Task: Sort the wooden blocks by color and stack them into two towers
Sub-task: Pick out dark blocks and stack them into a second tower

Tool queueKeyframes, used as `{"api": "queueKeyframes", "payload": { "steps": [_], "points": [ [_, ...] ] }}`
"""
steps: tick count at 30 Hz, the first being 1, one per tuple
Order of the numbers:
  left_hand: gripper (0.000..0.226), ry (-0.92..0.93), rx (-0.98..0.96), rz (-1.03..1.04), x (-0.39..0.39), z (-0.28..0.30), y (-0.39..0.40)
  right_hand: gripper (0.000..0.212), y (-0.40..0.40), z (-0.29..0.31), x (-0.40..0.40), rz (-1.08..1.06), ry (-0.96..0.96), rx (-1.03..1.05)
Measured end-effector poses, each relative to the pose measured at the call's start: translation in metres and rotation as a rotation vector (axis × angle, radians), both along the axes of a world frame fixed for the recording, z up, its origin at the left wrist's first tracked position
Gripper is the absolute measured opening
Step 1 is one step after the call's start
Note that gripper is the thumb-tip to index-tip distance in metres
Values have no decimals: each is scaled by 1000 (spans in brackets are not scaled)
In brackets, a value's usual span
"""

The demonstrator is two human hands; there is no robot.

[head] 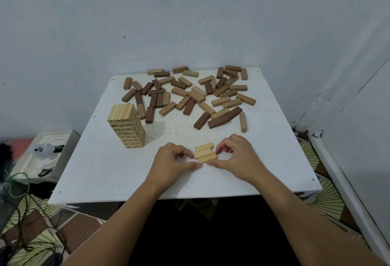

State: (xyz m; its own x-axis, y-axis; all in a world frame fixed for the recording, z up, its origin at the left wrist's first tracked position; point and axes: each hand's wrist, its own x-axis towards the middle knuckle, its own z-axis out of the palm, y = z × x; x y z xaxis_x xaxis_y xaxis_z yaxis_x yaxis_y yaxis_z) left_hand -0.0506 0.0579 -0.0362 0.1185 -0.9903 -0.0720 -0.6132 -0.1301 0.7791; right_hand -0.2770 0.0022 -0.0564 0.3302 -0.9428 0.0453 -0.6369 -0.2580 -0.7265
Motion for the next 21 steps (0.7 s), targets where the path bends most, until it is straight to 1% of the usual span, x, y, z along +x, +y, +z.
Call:
{"api": "queueKeyframes", "payload": {
  "steps": [4,8,14,18,21],
  "points": [
    [23,7,31,-1,-1,-2,-7,37,-1,0,1,-16,0,-3],
    [22,78,44,23,1,0,-7,38,2,2,1,-29,19,-12],
    [26,103,38,40,-1,0,-8,48,4,2,2,-73,76,-27],
    [26,98,28,39,-1,-3,-10,48,3,0,2,-64,89,-30],
    [28,131,29,47,0,-5,-12,44,1,-3,2,-55,89,-51]
  ]
}}
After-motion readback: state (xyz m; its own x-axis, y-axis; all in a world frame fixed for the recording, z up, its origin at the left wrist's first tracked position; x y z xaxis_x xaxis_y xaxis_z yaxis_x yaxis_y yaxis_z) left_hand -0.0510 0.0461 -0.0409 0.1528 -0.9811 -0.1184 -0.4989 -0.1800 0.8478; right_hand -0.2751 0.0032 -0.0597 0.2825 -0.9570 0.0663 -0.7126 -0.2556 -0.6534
